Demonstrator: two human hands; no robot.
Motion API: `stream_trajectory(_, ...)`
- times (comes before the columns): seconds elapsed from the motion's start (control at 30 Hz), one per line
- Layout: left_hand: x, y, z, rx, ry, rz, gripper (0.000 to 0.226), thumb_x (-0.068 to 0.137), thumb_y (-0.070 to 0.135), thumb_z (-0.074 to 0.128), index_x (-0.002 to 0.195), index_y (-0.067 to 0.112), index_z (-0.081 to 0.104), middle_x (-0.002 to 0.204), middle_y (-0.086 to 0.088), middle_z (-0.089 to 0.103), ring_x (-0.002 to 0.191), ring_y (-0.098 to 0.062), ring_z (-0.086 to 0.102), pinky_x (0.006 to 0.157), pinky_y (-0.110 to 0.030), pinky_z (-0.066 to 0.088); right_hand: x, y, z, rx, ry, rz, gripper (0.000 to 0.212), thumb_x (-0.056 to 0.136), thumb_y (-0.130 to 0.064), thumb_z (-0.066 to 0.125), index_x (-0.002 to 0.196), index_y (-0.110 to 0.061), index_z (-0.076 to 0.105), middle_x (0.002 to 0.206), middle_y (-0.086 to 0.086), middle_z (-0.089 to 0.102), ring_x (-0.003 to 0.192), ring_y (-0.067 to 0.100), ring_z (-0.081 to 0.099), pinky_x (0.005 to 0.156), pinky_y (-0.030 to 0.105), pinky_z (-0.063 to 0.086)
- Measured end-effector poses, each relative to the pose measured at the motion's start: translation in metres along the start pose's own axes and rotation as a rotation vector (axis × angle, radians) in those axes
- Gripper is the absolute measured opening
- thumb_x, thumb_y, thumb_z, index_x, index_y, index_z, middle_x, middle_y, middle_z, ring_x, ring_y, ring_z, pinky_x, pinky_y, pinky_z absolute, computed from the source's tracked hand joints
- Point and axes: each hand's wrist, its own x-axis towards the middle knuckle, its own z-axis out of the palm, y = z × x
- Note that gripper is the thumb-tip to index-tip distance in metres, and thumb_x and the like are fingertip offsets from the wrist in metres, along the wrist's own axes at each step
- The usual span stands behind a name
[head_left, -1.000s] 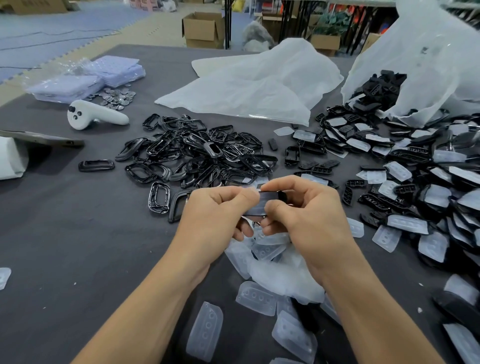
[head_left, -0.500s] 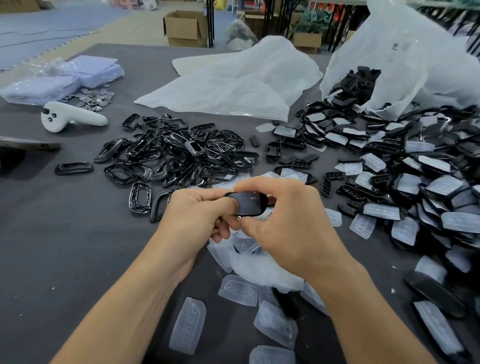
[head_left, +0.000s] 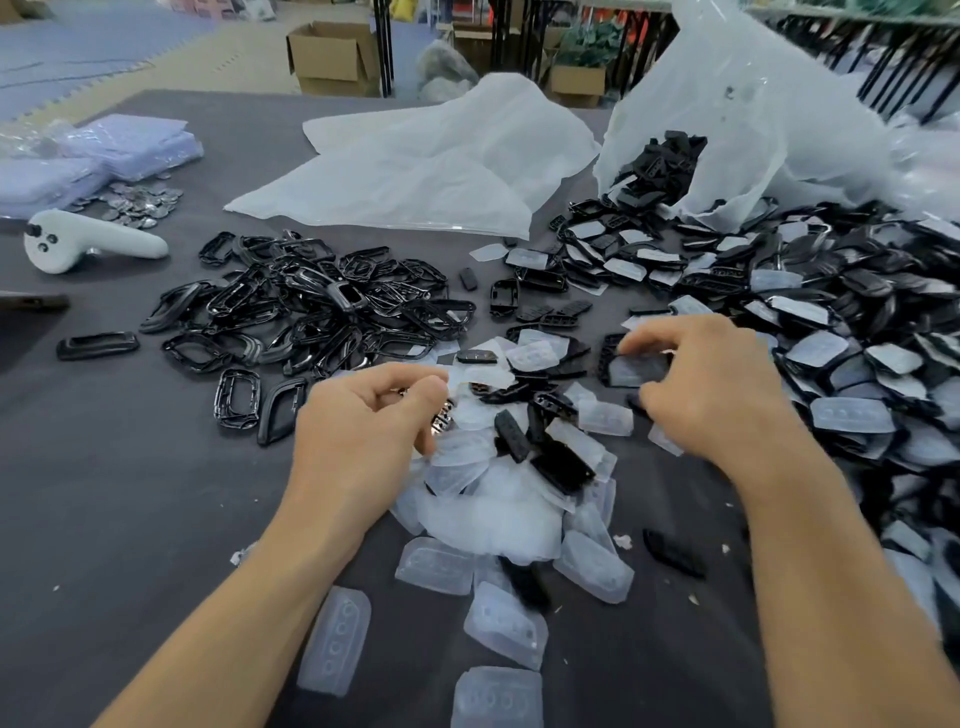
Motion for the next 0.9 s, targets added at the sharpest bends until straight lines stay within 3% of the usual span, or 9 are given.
stream_trajectory(0.17,0.002,-0.003,0.0,0.057,0.051,0.018,0.016,0.076,0.035,0.067,0.083,0.038,0.081,0.054,0.001,0.065,0.047,-0.009,0.049,0.057,-0.027,0.04,0.013,0.037,-0.012,-0.121,-0.008,0.195,0.047,0.077,0.006,0.065,0.105,-0.029,0.078,0.086,-0.001,0.064,0.066,0.019,0.054,0.062,0.028,0.045)
stream_trajectory(0.23,0.001,-0.004,-0.001,0.126,0.066,0.049,0.014,0.078,0.034,0.068,0.084,0.041,0.08,0.056,0.003,0.067,0.048,-0.007,0.05,0.056,-0.026,0.043,0.013,0.037,-0.011,-0.136,-0.016,0.221,0.05,0.08,0.003,0.066,0.116,-0.03,0.075,0.104,0.005,0.07,0.087,0.028,0.064,0.077,0.038,0.055)
stream_trajectory(0.3,-0.002,-0.006,-0.001,0.259,0.086,0.101,0.014,0.084,0.03,0.072,0.085,0.043,0.078,0.061,0.008,0.069,0.049,-0.003,0.053,0.052,-0.015,0.042,0.011,0.029,-0.005,-0.141,0.008,0.142,0.059,0.078,0.004,0.067,0.127,-0.03,0.071,0.123,0.008,0.07,0.105,0.032,0.064,0.096,0.041,0.052)
stream_trajectory(0.4,-0.005,-0.005,0.001,0.473,0.112,0.182,0.017,0.086,0.024,0.074,0.085,0.041,0.078,0.08,0.022,0.069,0.076,0.002,0.062,0.065,-0.003,0.039,0.007,0.009,0.011,-0.045,0.069,-0.035,0.065,0.072,0.011,0.066,0.125,-0.026,0.072,0.134,0.005,0.067,0.118,0.03,0.059,0.104,0.039,0.047)
stream_trajectory(0.47,-0.005,-0.004,0.003,0.539,0.039,0.215,0.02,0.087,0.023,0.075,0.093,0.042,0.079,0.1,0.027,0.064,0.098,0.005,0.058,0.078,-0.001,0.035,0.005,-0.001,0.027,0.042,0.07,-0.083,0.064,0.075,0.014,0.06,0.122,-0.026,0.073,0.13,0.005,0.067,0.117,0.029,0.058,0.099,0.036,0.05)
stream_trajectory(0.6,-0.002,-0.004,0.0,0.713,-0.198,0.21,0.023,0.094,0.034,0.07,0.112,0.047,0.076,0.134,0.027,0.054,0.126,0.0,0.048,0.099,-0.022,0.036,0.005,-0.016,0.054,0.135,-0.012,-0.112,0.057,0.084,0.008,0.052,0.12,-0.03,0.075,0.109,0.007,0.074,0.085,0.025,0.06,0.081,0.028,0.049)
stream_trajectory(0.67,0.0,-0.003,-0.003,0.698,-0.202,0.208,0.023,0.094,0.031,0.072,0.109,0.048,0.076,0.13,0.03,0.057,0.126,0.0,0.049,0.099,-0.017,0.035,0.004,-0.021,0.063,0.164,-0.052,-0.145,0.057,0.085,0.005,0.049,0.12,-0.032,0.075,0.118,0.005,0.074,0.094,0.025,0.065,0.089,0.03,0.052)
stream_trajectory(0.77,0.001,-0.002,-0.005,0.648,-0.168,0.194,0.028,0.091,0.02,0.075,0.092,0.048,0.079,0.112,0.039,0.06,0.115,0.005,0.056,0.088,0.001,0.033,0.001,-0.027,0.07,0.126,-0.092,-0.237,0.061,0.086,0.004,0.045,0.133,-0.027,0.068,0.136,0.001,0.065,0.127,0.024,0.053,0.108,0.029,0.037)
stream_trajectory(0.9,0.0,0.001,-0.008,0.729,-0.098,0.232,0.025,0.081,0.017,0.075,0.075,0.041,0.081,0.096,0.038,0.065,0.096,0.01,0.058,0.084,0.007,0.028,0.006,-0.022,0.074,0.045,-0.02,-0.221,0.066,0.083,0.0,0.045,0.143,-0.025,0.059,0.128,0.008,0.067,0.121,0.031,0.054,0.105,0.038,0.042)
